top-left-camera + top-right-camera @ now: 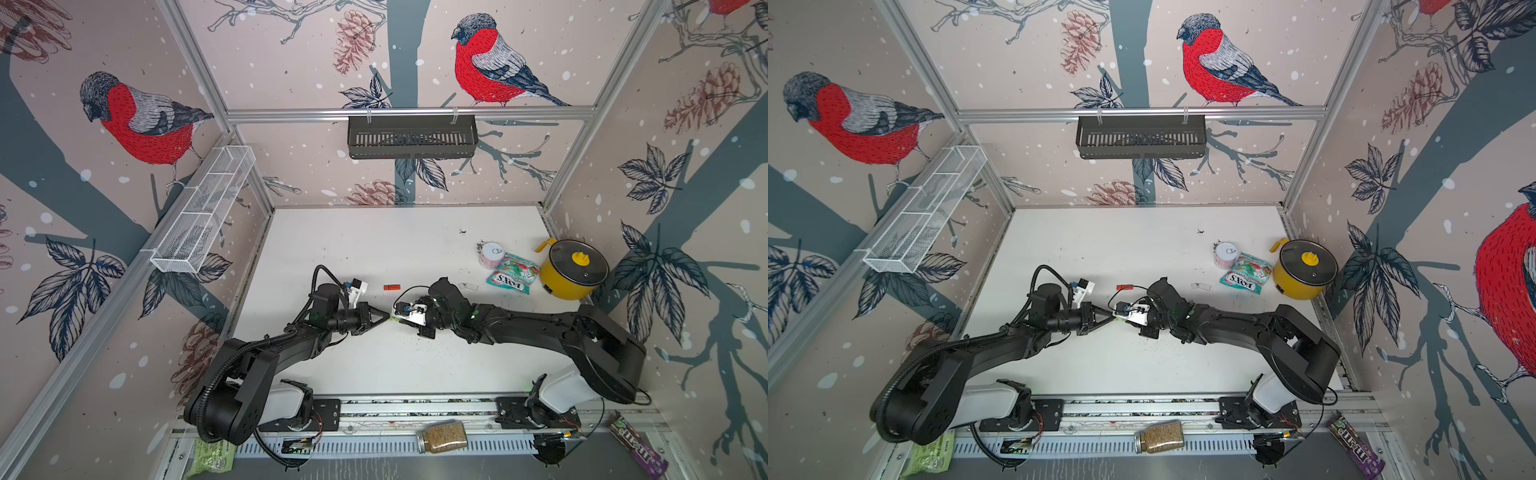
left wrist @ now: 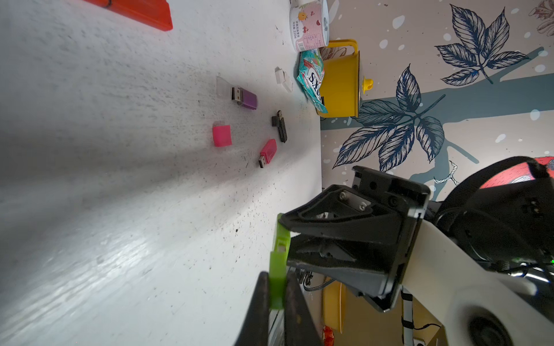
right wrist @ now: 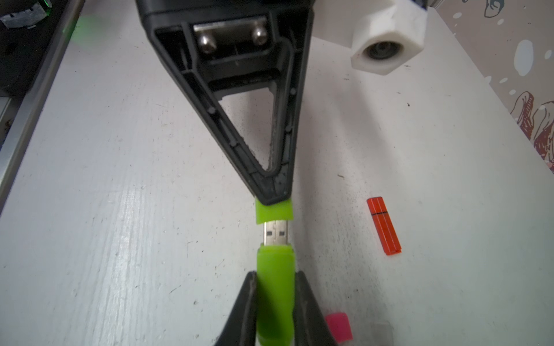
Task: Close the usb drive cover
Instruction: Close the cover of the USB drive.
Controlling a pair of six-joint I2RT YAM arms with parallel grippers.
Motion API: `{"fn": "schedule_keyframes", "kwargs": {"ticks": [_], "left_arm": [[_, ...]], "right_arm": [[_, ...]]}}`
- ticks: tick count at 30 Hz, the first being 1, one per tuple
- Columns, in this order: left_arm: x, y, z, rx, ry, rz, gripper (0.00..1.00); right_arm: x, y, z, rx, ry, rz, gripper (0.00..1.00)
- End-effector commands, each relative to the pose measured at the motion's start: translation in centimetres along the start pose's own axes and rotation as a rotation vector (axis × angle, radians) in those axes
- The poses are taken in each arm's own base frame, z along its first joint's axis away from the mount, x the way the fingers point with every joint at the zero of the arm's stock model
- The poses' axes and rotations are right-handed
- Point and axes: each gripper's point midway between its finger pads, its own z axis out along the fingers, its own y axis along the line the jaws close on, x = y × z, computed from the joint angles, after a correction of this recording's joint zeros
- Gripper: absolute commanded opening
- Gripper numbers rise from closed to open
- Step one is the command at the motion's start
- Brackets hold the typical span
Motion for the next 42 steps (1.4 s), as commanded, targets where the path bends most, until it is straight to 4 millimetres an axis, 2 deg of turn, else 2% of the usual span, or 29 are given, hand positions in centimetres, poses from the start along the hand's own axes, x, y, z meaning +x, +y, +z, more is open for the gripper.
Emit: {"fn": "schedule_keyframes", "kwargs": {"ticks": [1, 5, 11, 19, 29, 32, 39, 42], "left_arm": [[-0.1, -0.8, 0.2, 0.027, 0.015, 0.024, 0.01], [-0.2, -1.1, 0.4, 0.032, 0.017, 0.03, 0.0], [-0.1, -1.0, 0.4, 0.03, 0.021, 0.029, 0.0], [0.6, 0.1, 0.4, -0.009, 0.05, 0.023, 0.0], [0.3, -0.7, 0.5, 0.006, 0.041, 0.044, 0.0], [0.3, -1.0, 0.5, 0.014, 0.04, 0.052, 0.0], [0.7, -0.5, 0.7, 0.011, 0.055, 0.042, 0.0], [0.8, -0.5, 0.8, 0.012, 0.057, 0.04, 0.0]], "right_arm": [[-2.0, -0.1, 0.1, -0.014, -0.072, -0.022, 0.14], [-2.2, 0.0, 0.7, -0.026, -0.062, -0.033, 0.14], [-3.1, -0.5, 0.5, -0.001, -0.098, -0.047, 0.14], [-4.0, -0.8, -0.1, -0.015, -0.109, -0.127, 0.14], [-5.3, -0.3, 0.7, -0.045, -0.145, -0.158, 0.14], [-5.5, -0.7, 0.8, -0.029, -0.152, -0.152, 0.14], [-7.5, -1.9, -0.2, 0.006, -0.233, -0.144, 0.14], [-7.7, -2.0, 0.2, -0.014, -0.221, -0.14, 0.14]]}}
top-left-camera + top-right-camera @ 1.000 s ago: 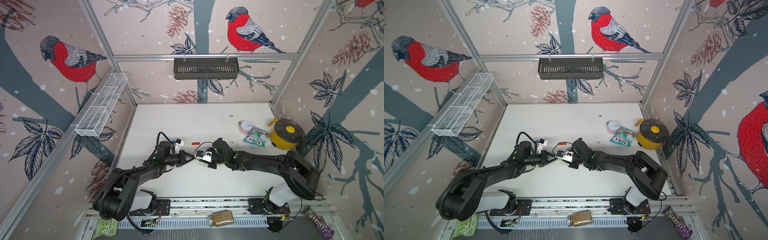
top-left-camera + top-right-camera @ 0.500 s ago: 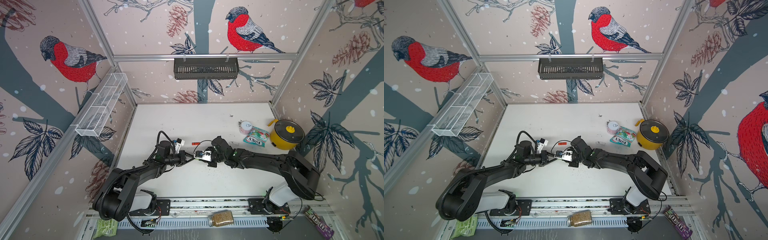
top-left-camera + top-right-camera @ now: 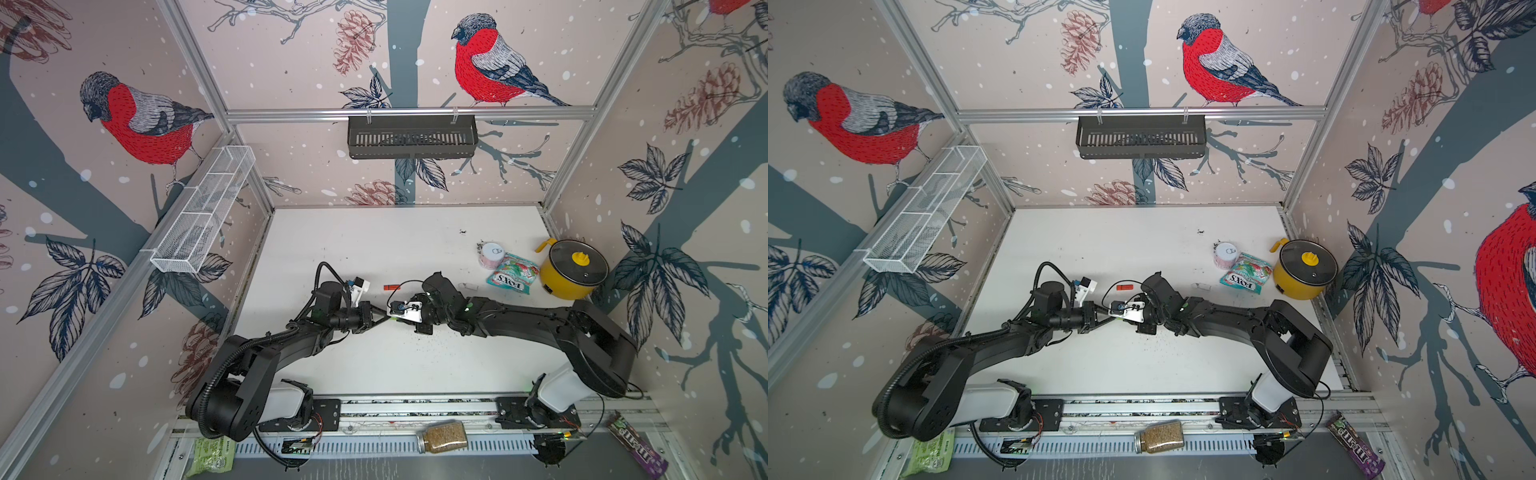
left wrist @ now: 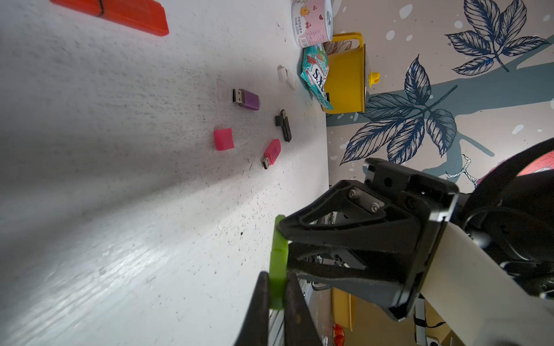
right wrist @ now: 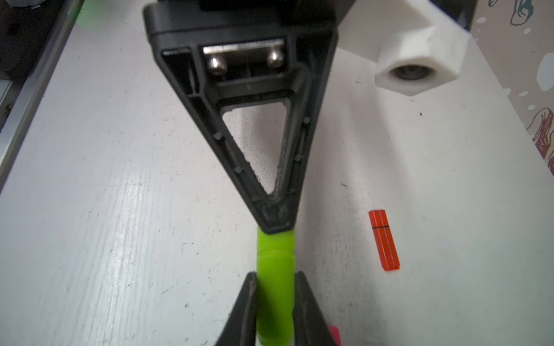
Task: Close the usb drive cover
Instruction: Close the cover of the USB drive.
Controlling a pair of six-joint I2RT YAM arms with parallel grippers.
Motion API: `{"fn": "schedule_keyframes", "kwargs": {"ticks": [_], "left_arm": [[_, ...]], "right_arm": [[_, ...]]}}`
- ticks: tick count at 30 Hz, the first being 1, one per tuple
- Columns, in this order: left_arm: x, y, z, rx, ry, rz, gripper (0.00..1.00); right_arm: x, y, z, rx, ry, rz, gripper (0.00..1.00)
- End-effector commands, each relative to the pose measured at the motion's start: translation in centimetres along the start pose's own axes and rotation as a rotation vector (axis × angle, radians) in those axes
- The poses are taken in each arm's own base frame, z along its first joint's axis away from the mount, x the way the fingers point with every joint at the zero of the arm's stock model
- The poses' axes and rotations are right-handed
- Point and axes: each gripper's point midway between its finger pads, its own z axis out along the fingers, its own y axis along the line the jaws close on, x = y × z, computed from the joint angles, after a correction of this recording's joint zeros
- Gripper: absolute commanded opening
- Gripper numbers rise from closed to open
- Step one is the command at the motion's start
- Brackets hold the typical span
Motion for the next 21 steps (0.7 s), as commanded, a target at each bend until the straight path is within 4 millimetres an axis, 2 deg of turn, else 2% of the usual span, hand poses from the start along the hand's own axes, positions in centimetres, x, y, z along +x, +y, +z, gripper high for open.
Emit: {"fn": "schedule_keyframes", "kwargs": {"ticks": [1, 9, 21], "left_arm": [[0.87, -0.6, 0.31, 0.03, 0.043, 0.005, 0.0], [0.96, -0.74, 0.27, 0.029, 0.04, 0.017, 0.0], [1.4, -0.42, 0.3, -0.005, 0.066, 0.051, 0.0]], "right_arm": [[-6.49, -2.03, -0.61, 0.036, -0.238, -0.075, 0.14], [-6.9, -1.17, 0.02, -0.047, -0.249, -0.05, 0.14], [-6.67, -1.55, -0.03, -0.129, -0.233, -0.041, 0.15]]}}
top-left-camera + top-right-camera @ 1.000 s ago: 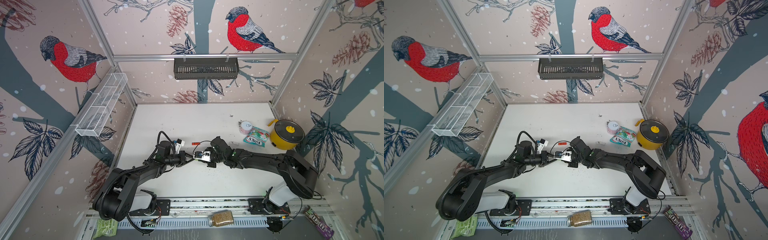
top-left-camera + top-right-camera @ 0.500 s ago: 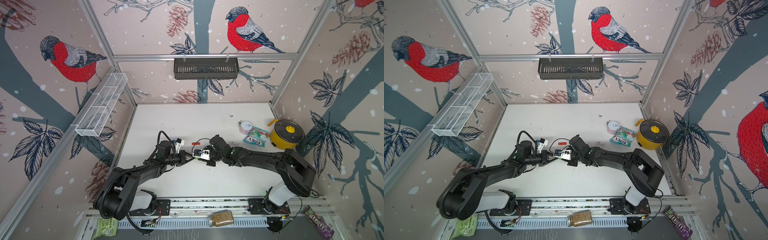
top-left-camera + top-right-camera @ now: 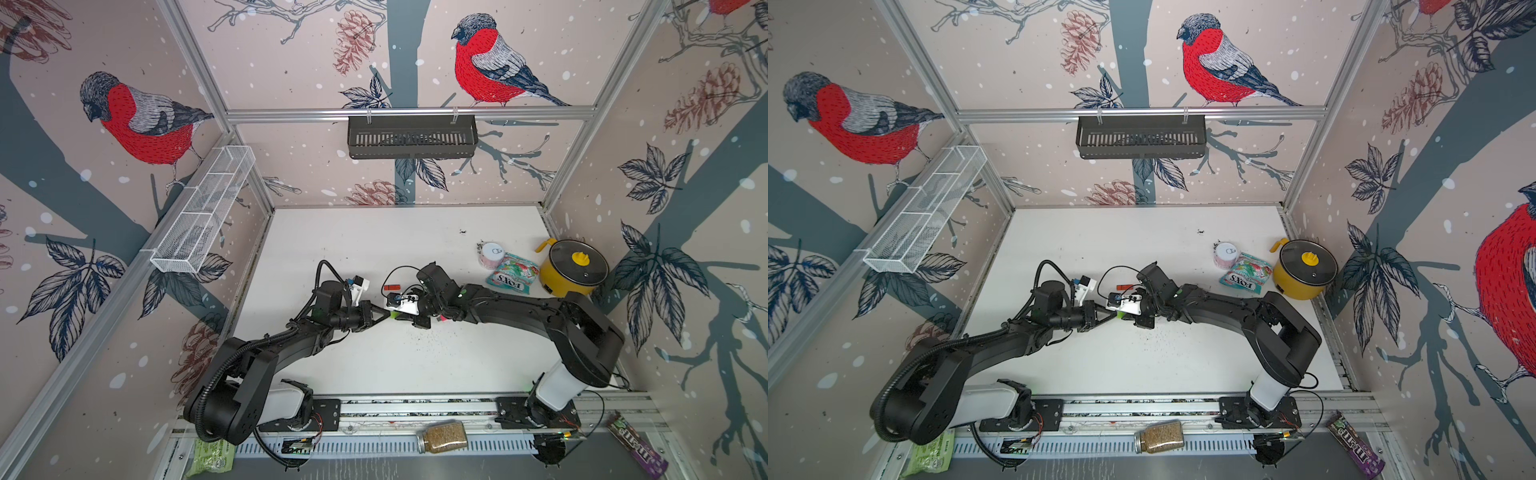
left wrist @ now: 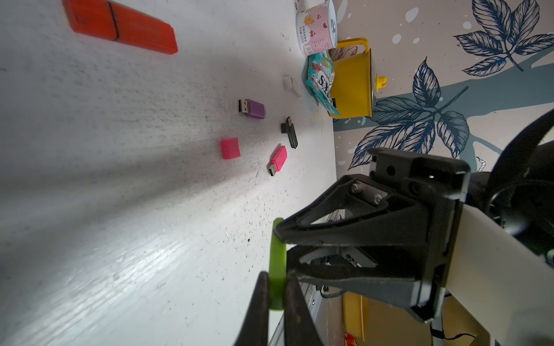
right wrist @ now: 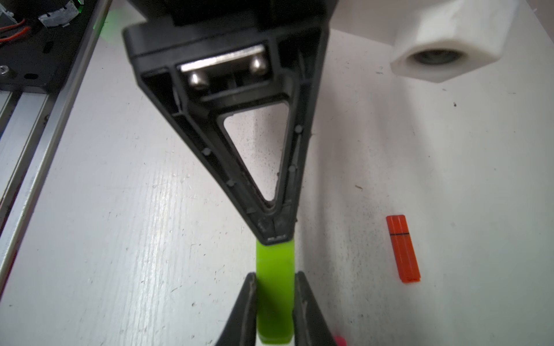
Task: Close the usb drive cover
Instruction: Close the cover of the USB drive, then place the USB drive at the center of the board.
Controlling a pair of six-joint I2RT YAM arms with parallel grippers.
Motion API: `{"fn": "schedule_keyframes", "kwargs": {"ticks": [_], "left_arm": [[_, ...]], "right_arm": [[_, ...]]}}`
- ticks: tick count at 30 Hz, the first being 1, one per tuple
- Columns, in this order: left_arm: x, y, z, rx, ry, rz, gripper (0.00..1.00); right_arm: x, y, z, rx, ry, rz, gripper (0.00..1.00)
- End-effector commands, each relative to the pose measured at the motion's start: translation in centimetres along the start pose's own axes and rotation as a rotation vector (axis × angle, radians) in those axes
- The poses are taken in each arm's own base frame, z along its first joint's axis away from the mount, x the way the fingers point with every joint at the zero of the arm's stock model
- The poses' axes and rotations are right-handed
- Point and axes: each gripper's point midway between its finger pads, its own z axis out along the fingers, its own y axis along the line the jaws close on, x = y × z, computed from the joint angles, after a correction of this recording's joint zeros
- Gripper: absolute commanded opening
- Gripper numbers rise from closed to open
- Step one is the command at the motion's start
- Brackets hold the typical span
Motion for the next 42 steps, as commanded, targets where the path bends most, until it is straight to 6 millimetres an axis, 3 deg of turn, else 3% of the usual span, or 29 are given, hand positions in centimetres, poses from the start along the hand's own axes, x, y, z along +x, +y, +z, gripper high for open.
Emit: {"fn": "schedule_keyframes", "kwargs": {"ticks": [1, 6, 13, 17, 19, 22, 33, 42], "left_arm": [[1.7, -0.6, 0.2, 0.033, 0.085, 0.015, 0.0], [1.2, -0.3, 0.3, 0.005, 0.07, 0.022, 0.03], [-1.4, -0.5, -0.4, -0.041, -0.006, 0.055, 0.08], [-2.9, -0.2, -1.9, -0.051, -0.09, 0.046, 0.27], [-3.4, -0.1, -2.7, -0.065, -0.121, 0.048, 0.46], [-4.0, 0.8, -3.8, -0.142, -0.174, 0.047, 0.54], [-6.5, 3.3, -9.4, -0.333, -0.41, -0.013, 0.57], [-6.5, 3.9, -9.7, -0.349, -0.407, -0.016, 0.57]], "right_arm": [[-6.5, -0.6, -0.8, -0.014, -0.251, -0.124, 0.15], [-6.3, -1.3, -0.1, 0.019, -0.222, -0.131, 0.17], [-4.0, -2.8, 0.9, 0.028, -0.118, -0.136, 0.17], [-2.7, -3.8, 0.9, 0.034, -0.092, -0.122, 0.17], [-2.0, -4.4, 0.9, 0.039, -0.083, -0.111, 0.17], [-1.0, -5.4, 1.2, 0.047, -0.046, -0.111, 0.17], [3.4, -8.2, 4.5, 0.052, 0.171, -0.118, 0.18], [5.6, -8.9, 5.8, 0.046, 0.244, -0.113, 0.21]]}}
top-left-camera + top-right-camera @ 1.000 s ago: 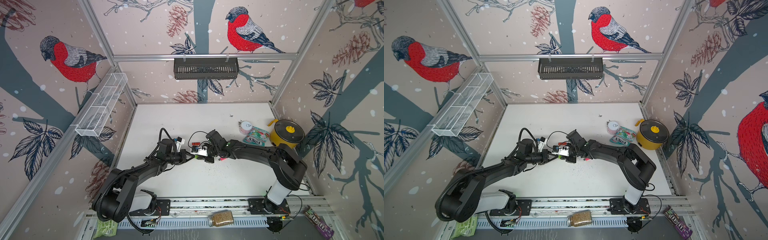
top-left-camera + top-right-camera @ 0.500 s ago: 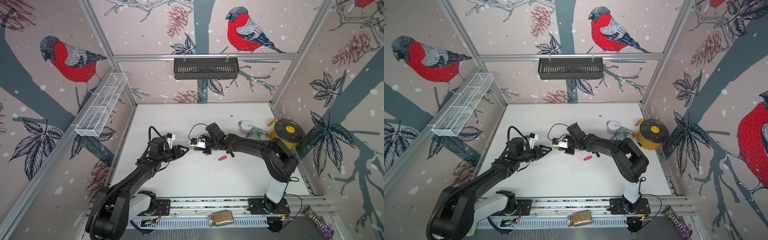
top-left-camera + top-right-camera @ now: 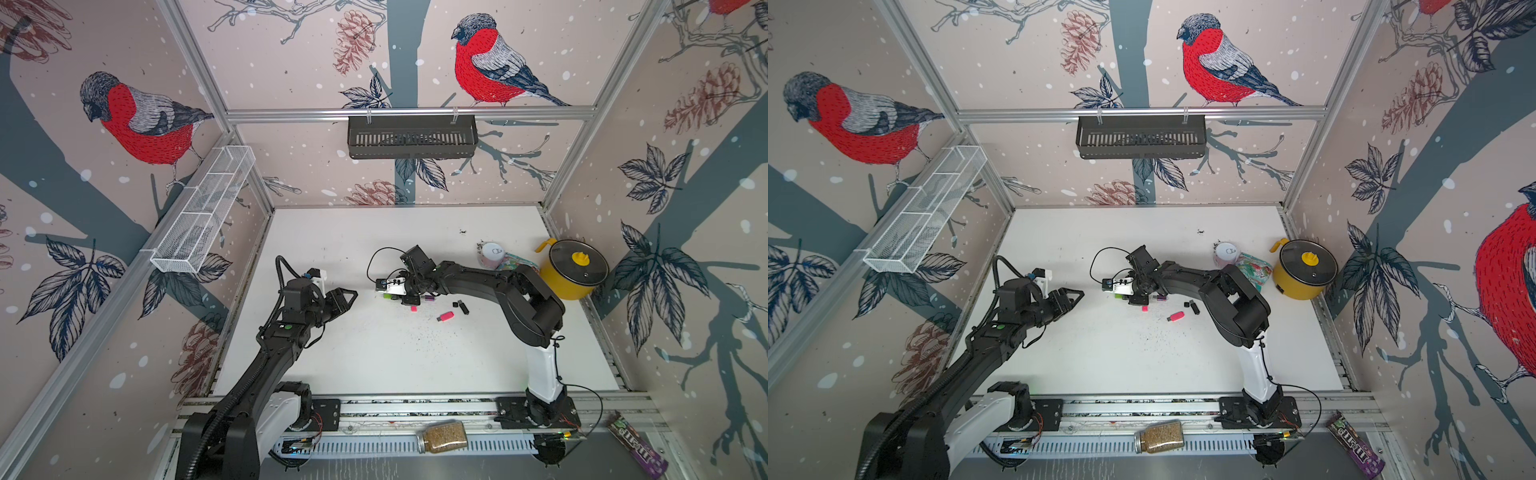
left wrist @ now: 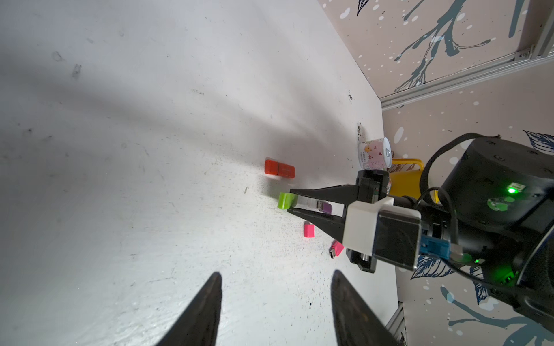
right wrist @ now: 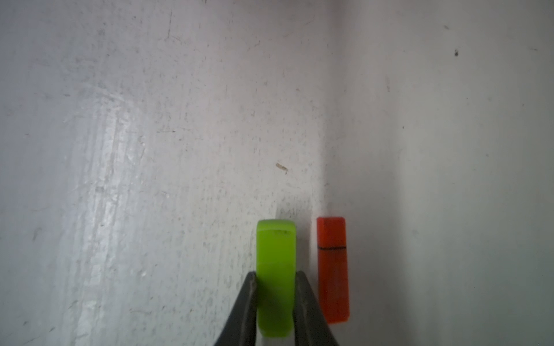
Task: Close the usb drive cover
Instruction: Place the USB drive at the center of the board.
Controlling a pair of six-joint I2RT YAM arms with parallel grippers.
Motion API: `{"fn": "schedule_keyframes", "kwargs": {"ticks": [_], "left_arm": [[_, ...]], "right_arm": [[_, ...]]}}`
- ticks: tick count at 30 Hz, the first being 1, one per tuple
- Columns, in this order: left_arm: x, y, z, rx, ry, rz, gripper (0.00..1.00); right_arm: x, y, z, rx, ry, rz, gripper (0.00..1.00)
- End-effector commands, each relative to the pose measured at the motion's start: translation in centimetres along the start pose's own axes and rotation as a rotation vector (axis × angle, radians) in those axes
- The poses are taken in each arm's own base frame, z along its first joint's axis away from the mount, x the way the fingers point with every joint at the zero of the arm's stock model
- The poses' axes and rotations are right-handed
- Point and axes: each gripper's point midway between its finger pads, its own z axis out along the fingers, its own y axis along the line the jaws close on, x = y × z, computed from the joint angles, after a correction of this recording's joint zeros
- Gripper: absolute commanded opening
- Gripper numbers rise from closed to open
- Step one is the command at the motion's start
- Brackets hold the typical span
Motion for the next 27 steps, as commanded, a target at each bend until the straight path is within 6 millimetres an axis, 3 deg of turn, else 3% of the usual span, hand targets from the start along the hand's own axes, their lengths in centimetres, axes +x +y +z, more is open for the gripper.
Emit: {"fn": "schedule_keyframes", "kwargs": {"ticks": [1, 14, 27], "left_arm": [[0.1, 0.4, 0.2, -0.011, 0.011, 0.012, 0.57], [0.6, 0.7, 1.1, 0.006, 0.062, 0.009, 0.58], [0.7, 0.7, 1.3, 0.018, 0.069, 0.003, 0.57]], "right_arm": [[0.6, -0.1, 0.4, -0.009, 0.031, -0.003, 0.21], [1.9, -0.2, 1.6, -0.06, 0.1, 0.001, 0.3], [2.7, 1.1, 0.7, -0.085, 0.121, 0.023, 0.23]]}}
